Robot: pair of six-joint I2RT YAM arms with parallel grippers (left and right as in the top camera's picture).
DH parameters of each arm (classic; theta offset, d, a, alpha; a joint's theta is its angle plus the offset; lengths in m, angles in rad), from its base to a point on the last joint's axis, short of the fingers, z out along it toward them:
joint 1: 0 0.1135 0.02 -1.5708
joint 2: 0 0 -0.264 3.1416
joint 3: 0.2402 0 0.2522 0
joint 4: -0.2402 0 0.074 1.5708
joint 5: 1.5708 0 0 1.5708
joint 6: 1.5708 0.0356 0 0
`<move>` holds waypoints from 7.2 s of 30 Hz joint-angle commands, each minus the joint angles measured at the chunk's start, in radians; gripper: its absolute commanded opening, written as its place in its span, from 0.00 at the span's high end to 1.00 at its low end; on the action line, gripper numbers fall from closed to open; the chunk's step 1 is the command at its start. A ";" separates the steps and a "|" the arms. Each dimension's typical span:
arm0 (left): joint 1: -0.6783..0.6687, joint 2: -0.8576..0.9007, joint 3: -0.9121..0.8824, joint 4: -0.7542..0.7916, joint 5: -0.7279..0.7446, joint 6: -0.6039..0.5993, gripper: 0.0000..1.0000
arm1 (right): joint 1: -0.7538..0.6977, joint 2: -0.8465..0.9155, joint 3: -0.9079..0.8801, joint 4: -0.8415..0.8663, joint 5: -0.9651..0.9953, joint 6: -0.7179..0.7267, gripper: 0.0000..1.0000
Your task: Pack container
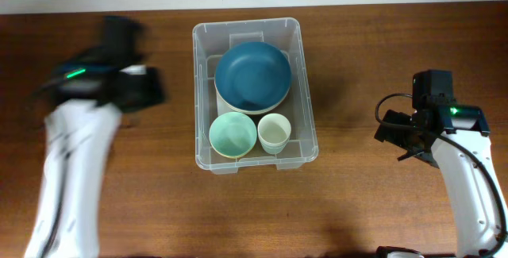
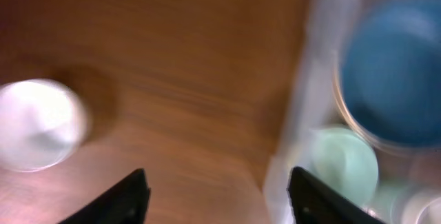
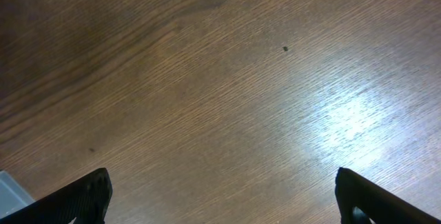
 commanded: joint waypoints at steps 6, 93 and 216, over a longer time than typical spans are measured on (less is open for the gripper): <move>0.457 -0.018 -0.086 -0.009 -0.031 0.028 0.23 | -0.002 -0.010 0.002 0.003 0.012 -0.005 0.01; -0.380 0.246 0.140 0.127 0.091 0.156 0.99 | -0.001 -0.010 0.002 0.152 0.013 -0.014 0.01; 0.131 -0.949 -0.900 0.251 0.101 0.304 0.01 | 0.052 -0.954 -0.428 0.256 -0.018 -0.079 0.01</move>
